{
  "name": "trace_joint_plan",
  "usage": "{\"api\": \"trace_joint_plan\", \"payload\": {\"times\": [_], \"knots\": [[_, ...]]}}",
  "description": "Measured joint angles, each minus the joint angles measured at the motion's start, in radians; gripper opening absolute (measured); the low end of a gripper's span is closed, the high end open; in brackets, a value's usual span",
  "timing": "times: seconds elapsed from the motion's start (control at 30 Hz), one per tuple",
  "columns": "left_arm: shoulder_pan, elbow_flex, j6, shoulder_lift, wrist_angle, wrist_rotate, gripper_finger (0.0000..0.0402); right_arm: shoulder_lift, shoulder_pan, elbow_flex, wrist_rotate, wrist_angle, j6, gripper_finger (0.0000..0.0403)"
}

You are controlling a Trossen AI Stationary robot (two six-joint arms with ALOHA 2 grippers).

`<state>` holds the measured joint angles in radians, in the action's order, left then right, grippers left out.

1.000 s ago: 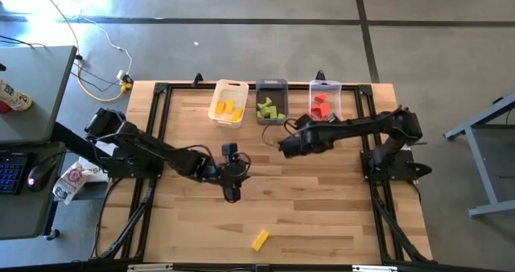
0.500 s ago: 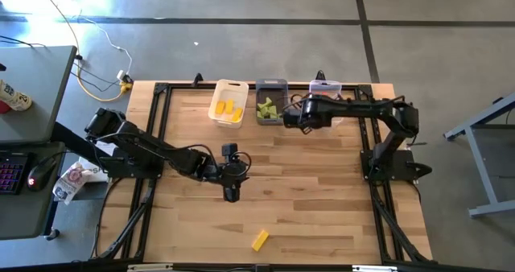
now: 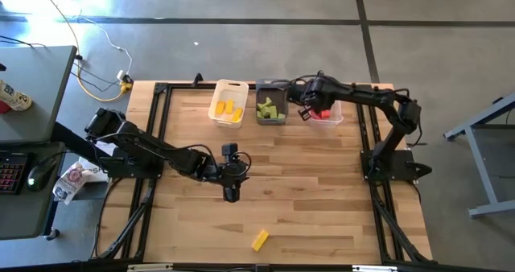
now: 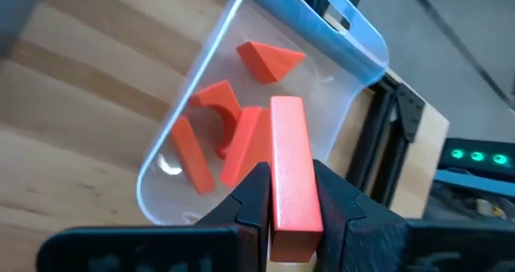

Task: Sort & place blocks by color
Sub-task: Put the orange block into the transparent bin

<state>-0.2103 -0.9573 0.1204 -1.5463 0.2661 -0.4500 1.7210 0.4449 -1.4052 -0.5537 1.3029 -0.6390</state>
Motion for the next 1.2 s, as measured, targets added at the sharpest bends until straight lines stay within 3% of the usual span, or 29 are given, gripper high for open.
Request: {"api": "trace_joint_plan", "payload": {"times": [0.67, 0.9, 1.2], "knots": [[0.0, 0.0, -0.016, 0.0, 0.0, -0.002, 0.0188, 0.0, 0.289, 0.0, 0.199, -0.201, 0.206, 0.0043], [0.0, 0.0, -0.043, 0.0, 0.0, -0.002, 0.0188, 0.019, 0.315, 0.0, 0.261, -0.251, 0.222, 0.0043], [0.0, 0.0, -0.045, 0.0, 0.003, -0.002, 0.0188, 0.106, 0.317, 0.0, 0.265, -0.288, 0.255, 0.0043]]}}
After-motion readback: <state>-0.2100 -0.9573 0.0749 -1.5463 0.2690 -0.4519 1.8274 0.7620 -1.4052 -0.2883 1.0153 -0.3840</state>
